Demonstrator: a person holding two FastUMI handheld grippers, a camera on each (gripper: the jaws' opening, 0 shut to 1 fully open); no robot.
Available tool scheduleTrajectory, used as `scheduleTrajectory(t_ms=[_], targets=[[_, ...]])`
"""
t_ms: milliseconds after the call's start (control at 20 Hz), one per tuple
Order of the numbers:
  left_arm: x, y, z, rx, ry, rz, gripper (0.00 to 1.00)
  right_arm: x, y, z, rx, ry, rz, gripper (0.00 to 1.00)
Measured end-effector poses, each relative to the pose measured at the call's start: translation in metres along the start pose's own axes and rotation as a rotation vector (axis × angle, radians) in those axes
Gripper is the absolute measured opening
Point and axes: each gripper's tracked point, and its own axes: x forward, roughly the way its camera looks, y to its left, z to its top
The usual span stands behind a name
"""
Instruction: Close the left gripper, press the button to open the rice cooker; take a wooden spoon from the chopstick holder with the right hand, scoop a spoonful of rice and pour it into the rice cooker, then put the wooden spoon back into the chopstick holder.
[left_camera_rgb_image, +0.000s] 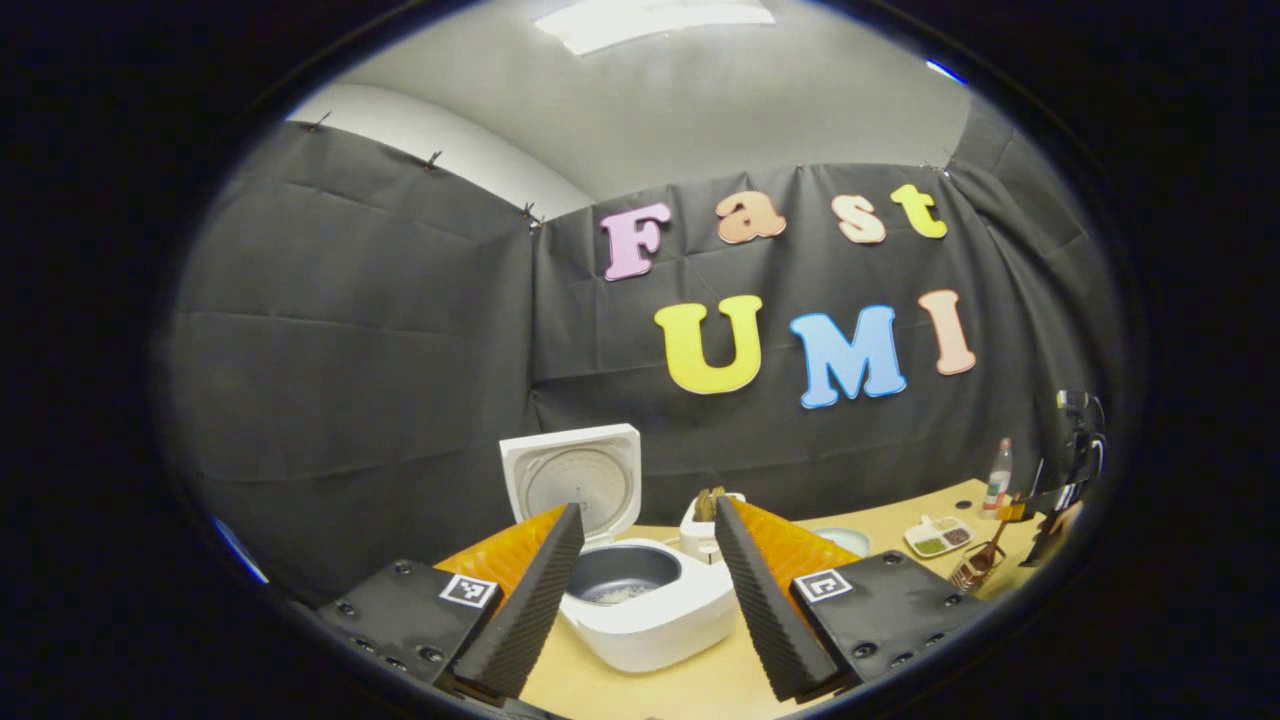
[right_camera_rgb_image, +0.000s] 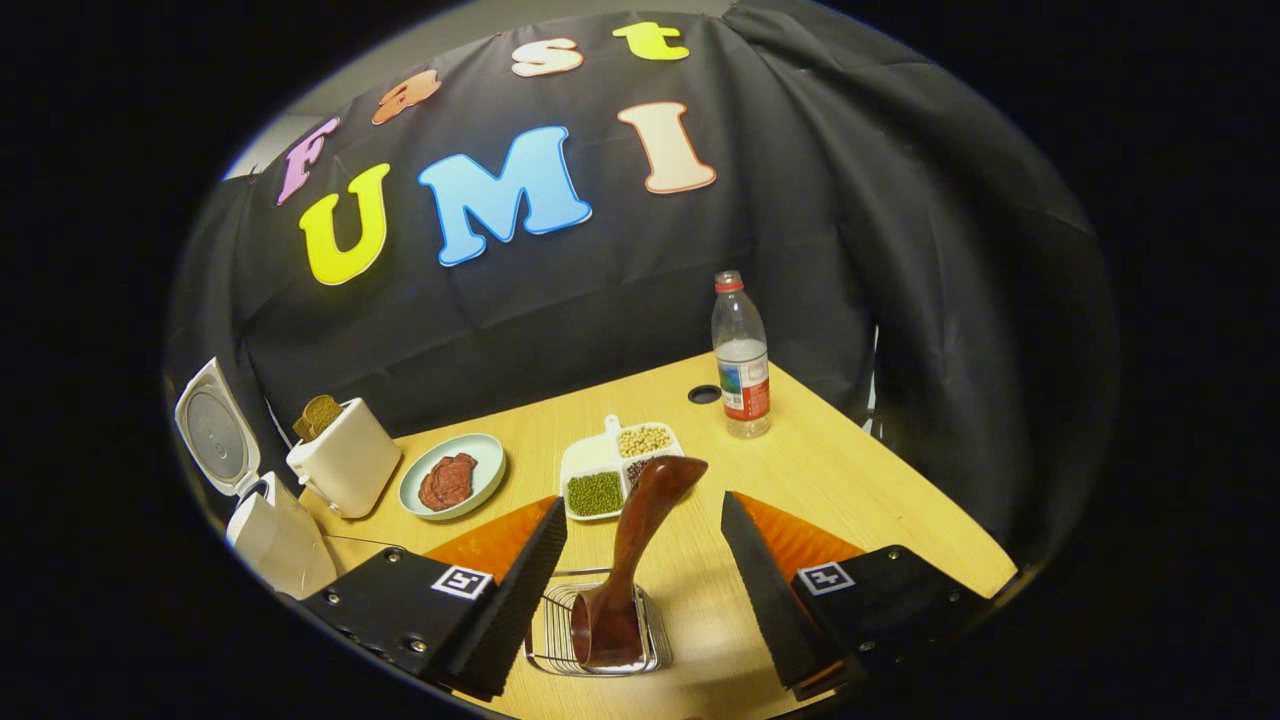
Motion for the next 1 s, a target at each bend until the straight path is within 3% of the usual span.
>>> scheduleTrajectory(t_ms=[100, 200, 350, 500, 600, 650, 700, 1000], targets=[[-0.003, 0.002, -0.001, -0.001, 0.006, 0.007, 0.89, 0.008, 0.002, -0.012, 0.017, 0.046, 0.018, 0.96], [-0.004, 0.003, -0.003, 0.000, 0.011, 0.014, 0.89, 0.013, 0.009, -0.021, 0.033, 0.082, 0.049, 0.83], [-0.004, 0.006, -0.005, 0.002, 0.015, 0.025, 0.89, 0.019, 0.011, -0.030, 0.039, 0.123, 0.068, 0.82], [-0.006, 0.010, -0.005, 0.004, 0.015, 0.035, 0.89, 0.019, 0.012, -0.027, 0.058, 0.125, 0.070, 0.41], [-0.007, 0.011, -0.005, 0.009, 0.015, 0.039, 0.90, 0.018, 0.015, -0.026, 0.054, 0.131, 0.092, 0.41], [-0.008, 0.012, -0.005, 0.010, 0.016, 0.041, 0.91, 0.027, 0.014, -0.035, 0.052, 0.127, 0.062, 0.41], [-0.008, 0.014, -0.005, 0.008, 0.018, 0.040, 0.91, 0.030, 0.012, -0.028, 0.066, 0.136, 0.072, 0.13], [-0.007, 0.014, -0.006, 0.004, 0.010, 0.025, 0.95, -0.003, 0.029, -0.009, 0.042, 0.084, 0.109, 0.14]])
